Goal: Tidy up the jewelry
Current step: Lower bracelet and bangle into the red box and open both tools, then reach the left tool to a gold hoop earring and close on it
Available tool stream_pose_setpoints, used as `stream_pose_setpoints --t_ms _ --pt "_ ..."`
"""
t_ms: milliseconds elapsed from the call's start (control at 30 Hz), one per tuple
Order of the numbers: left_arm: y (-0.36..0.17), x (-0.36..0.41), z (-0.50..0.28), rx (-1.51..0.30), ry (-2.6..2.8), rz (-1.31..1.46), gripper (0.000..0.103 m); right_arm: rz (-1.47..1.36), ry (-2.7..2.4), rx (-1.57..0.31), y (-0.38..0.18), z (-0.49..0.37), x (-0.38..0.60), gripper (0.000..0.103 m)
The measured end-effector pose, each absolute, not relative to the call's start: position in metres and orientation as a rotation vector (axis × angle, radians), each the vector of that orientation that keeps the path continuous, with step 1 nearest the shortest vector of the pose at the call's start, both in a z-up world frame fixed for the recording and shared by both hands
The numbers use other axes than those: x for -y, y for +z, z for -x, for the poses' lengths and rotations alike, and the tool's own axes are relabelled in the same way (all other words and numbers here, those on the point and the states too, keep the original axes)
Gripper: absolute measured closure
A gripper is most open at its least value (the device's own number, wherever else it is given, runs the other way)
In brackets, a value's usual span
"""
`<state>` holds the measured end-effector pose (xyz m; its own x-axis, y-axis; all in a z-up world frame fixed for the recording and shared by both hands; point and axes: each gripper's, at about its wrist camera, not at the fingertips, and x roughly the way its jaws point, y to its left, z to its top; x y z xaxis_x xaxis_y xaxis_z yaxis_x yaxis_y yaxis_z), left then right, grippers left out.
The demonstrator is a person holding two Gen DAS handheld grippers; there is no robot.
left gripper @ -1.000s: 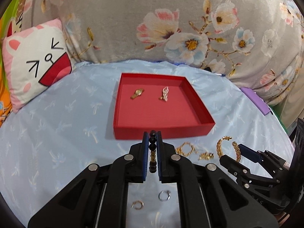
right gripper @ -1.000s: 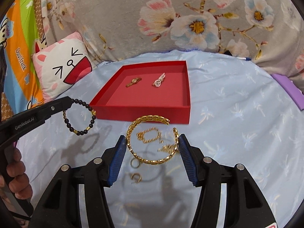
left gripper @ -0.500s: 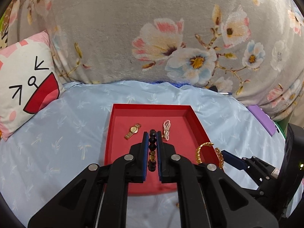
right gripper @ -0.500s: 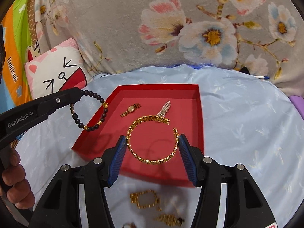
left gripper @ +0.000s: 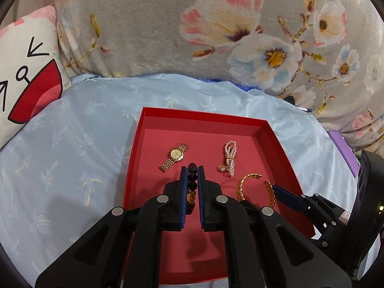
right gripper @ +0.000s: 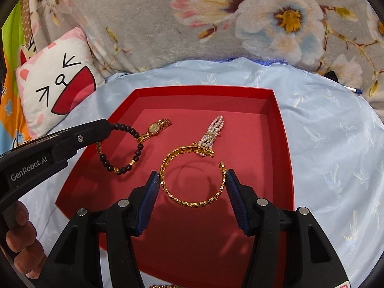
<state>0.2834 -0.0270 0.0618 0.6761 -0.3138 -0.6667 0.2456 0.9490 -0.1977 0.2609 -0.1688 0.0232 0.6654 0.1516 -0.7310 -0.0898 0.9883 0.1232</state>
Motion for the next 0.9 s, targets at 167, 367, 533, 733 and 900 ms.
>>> stream_pose_setpoints --t_ms 167,367,533,733,900 --pt "0.058 0.023 -0.288 -0.759 -0.301 0.105 0.092 -0.037 0.104 -0.836 0.018 -0.266 0.166 0.046" --pt "0.060 0.014 -0.290 -0.755 -0.284 0.126 0.091 -0.046 0.079 -0.794 0.024 -0.258 0.171 0.044" --pt "0.068 0.004 -0.279 -0.731 -0.267 0.130 0.090 -0.078 0.079 -0.760 0.035 -0.240 0.179 0.043" --pt "0.078 -0.006 -0.248 -0.704 -0.254 0.137 0.081 -0.124 0.097 -0.736 0.045 -0.194 0.188 0.043" --pt "0.075 -0.011 -0.216 -0.715 -0.269 0.152 0.081 -0.161 0.101 -0.751 0.043 -0.152 0.194 0.043"
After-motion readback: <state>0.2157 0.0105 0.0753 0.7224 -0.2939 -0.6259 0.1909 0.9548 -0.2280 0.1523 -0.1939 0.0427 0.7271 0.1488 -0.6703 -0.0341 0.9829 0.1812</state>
